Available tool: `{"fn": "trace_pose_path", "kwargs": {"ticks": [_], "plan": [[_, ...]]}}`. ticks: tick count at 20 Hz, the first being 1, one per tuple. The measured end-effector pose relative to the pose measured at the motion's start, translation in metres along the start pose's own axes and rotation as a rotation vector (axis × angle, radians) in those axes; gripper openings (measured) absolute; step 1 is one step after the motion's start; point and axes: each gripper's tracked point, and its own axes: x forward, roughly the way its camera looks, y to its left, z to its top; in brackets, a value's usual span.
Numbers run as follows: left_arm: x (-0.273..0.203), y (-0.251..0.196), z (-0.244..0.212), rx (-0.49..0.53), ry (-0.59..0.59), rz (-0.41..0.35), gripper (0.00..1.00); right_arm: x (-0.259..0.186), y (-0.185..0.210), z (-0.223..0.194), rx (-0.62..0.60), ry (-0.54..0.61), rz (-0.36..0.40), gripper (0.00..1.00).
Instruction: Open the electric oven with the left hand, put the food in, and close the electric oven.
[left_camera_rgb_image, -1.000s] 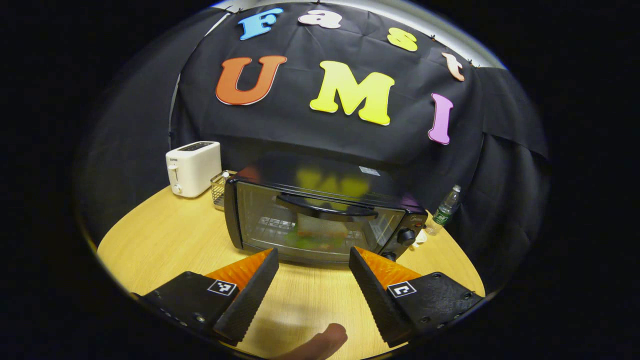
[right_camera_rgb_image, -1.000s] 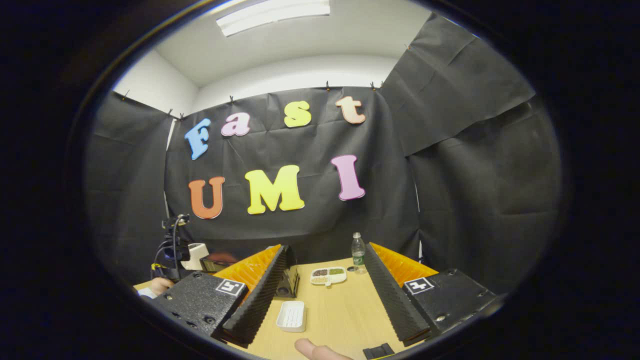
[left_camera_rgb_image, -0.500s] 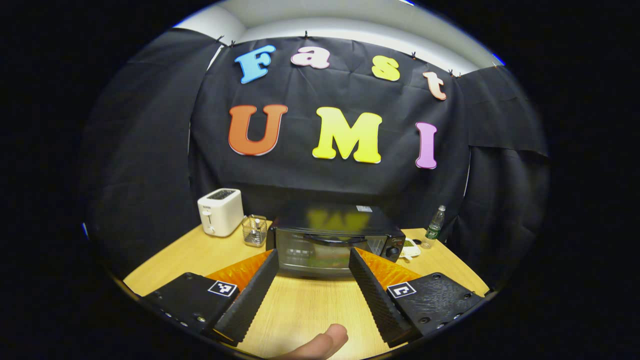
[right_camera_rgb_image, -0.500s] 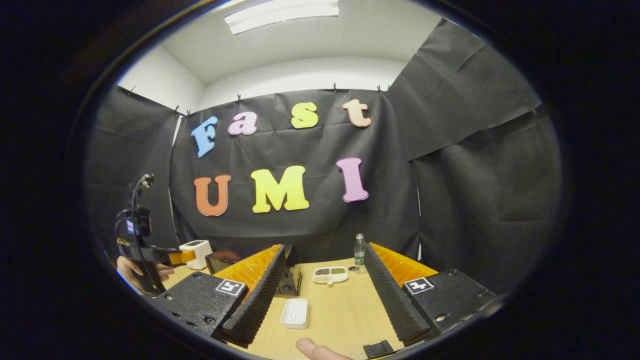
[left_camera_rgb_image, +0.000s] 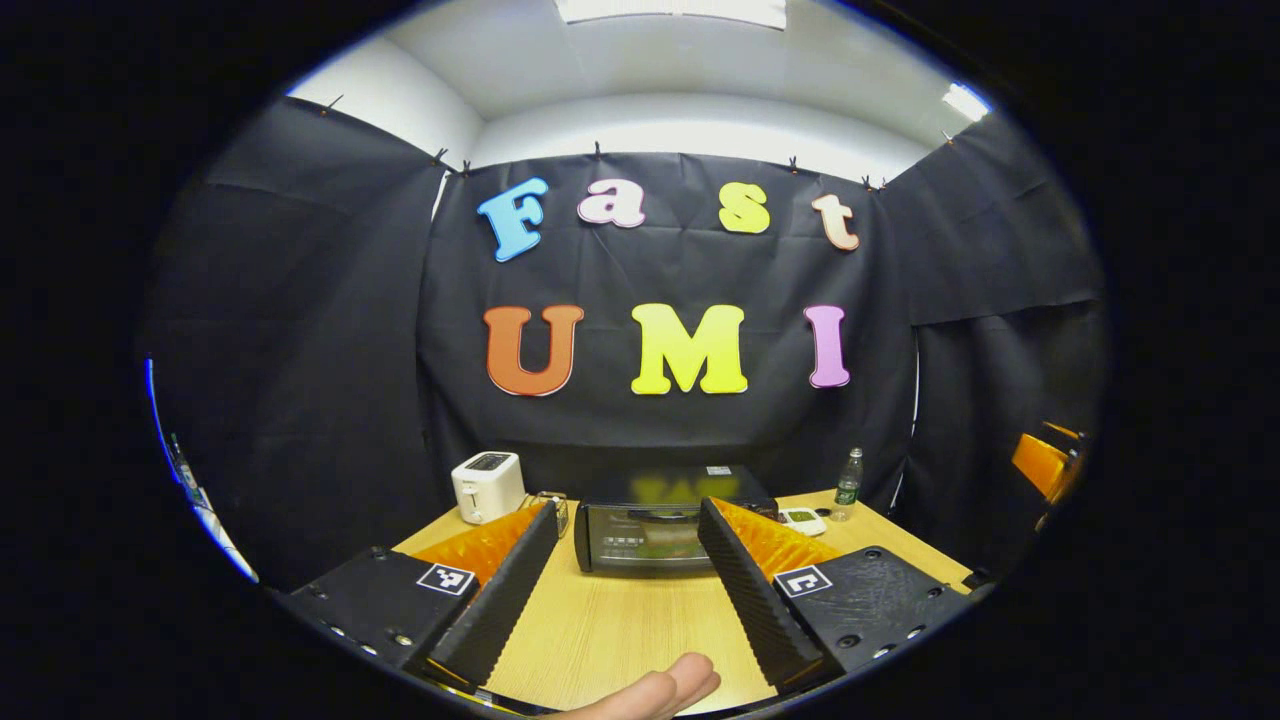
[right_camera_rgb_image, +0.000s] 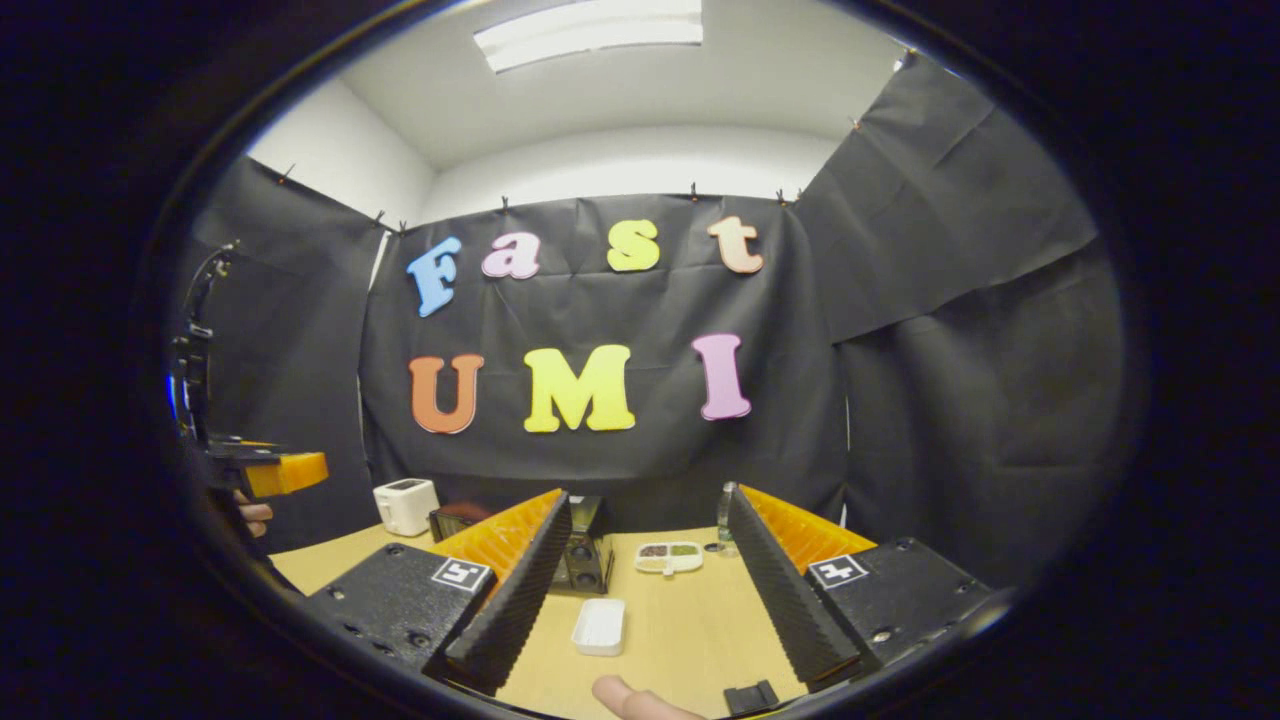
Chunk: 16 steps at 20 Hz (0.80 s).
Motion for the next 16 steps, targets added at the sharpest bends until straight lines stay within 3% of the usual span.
{"fn": "trace_pose_path", "kwargs": {"ticks": [1, 4, 9, 10, 11, 16], "plan": [[-0.011, 0.001, 0.003, 0.008, -0.038, 0.017, 0.93, -0.003, 0.002, -0.001, 0.000, 0.002, 0.005, 1.00], [-0.039, -0.003, -0.019, -0.001, -0.027, 0.034, 0.93, -0.006, 0.003, -0.004, -0.024, 0.006, -0.003, 1.00], [-0.052, -0.008, -0.024, 0.003, -0.013, 0.040, 0.93, -0.016, 0.020, -0.010, -0.015, 0.020, 0.050, 0.94], [-0.053, -0.011, -0.025, 0.010, -0.011, 0.034, 0.93, -0.016, 0.021, -0.010, -0.016, 0.021, 0.054, 1.00], [-0.053, -0.016, -0.026, 0.013, -0.012, 0.025, 0.93, -0.018, 0.021, -0.010, -0.010, 0.022, 0.054, 0.94], [-0.057, -0.026, -0.024, -0.012, -0.038, -0.026, 0.93, -0.022, 0.024, -0.007, 0.018, -0.001, 0.055, 0.94]]}}
